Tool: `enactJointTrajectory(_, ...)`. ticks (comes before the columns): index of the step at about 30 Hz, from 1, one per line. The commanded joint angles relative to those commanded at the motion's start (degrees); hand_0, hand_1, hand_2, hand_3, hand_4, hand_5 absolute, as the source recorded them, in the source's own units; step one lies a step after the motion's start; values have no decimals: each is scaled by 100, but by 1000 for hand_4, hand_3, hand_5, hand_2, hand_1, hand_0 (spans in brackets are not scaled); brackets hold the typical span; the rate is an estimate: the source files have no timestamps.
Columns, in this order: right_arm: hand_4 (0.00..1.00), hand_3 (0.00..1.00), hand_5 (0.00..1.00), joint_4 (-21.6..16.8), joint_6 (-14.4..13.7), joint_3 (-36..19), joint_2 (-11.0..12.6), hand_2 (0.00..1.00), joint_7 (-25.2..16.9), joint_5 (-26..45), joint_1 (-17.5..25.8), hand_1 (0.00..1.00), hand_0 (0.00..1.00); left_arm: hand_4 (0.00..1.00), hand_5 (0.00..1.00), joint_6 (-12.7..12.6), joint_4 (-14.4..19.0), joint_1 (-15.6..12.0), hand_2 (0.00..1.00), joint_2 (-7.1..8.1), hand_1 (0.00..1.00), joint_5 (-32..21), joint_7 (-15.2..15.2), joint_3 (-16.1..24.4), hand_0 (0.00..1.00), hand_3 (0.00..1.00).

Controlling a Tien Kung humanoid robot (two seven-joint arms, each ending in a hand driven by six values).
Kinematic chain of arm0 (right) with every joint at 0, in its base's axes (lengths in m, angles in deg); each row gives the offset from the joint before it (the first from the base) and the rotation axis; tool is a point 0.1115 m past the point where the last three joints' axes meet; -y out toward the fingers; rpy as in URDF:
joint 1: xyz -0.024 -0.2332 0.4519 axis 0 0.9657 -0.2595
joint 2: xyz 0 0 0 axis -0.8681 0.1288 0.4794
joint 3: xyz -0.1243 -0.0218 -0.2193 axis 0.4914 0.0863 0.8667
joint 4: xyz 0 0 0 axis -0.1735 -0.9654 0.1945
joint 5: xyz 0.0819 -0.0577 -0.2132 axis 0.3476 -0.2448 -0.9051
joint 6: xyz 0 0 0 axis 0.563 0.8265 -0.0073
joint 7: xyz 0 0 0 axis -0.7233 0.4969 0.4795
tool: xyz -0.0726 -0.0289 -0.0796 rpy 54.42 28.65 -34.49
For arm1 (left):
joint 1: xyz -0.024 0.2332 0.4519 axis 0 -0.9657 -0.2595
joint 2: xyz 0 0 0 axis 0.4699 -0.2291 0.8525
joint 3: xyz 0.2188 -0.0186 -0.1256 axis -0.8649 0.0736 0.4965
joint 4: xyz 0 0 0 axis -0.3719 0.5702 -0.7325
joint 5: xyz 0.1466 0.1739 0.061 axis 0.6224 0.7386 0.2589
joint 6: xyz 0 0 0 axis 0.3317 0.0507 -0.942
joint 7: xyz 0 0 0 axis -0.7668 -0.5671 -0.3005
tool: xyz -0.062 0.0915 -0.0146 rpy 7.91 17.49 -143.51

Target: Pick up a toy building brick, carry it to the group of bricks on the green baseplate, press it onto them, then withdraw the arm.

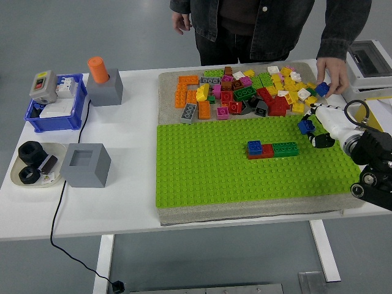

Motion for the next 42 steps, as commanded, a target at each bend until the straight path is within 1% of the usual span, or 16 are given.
enactJointTrajectory(3,548,566,2,-106,26,4,-12,962,55,-3,6,998,998,926,485,0,1,-1,872,-1,901,-4,1,-4,856,643)
enactJointTrajectory(10,547,565,2,-532,178,-85,-22,962,369,23,-3,998,998,926,485,2,0,-4,872,5,901,1,1,1,856,643)
enactJointTrajectory(16,548,565,2,-734,199,-165,-95,961,466,20,23,998,998,927,483,0,1,-14,872,2,901,18,8,15,856,642)
enactJointTrajectory(22,548,565,2,-711,193,-125,-219,960,472,81,28,998,998,927,483,0,1,-22,872,0,901,29,15,25,856,642)
enactJointTrajectory(32,548,566,2,-478,201,120,-464,960,495,73,-21,997,998,927,482,-6,4,-33,872,2,901,65,28,56,856,642)
enactJointTrajectory(42,549,563,2,-386,194,140,-549,959,491,109,-27,994,998,927,482,-2,5,-30,872,17,901,133,38,81,856,643)
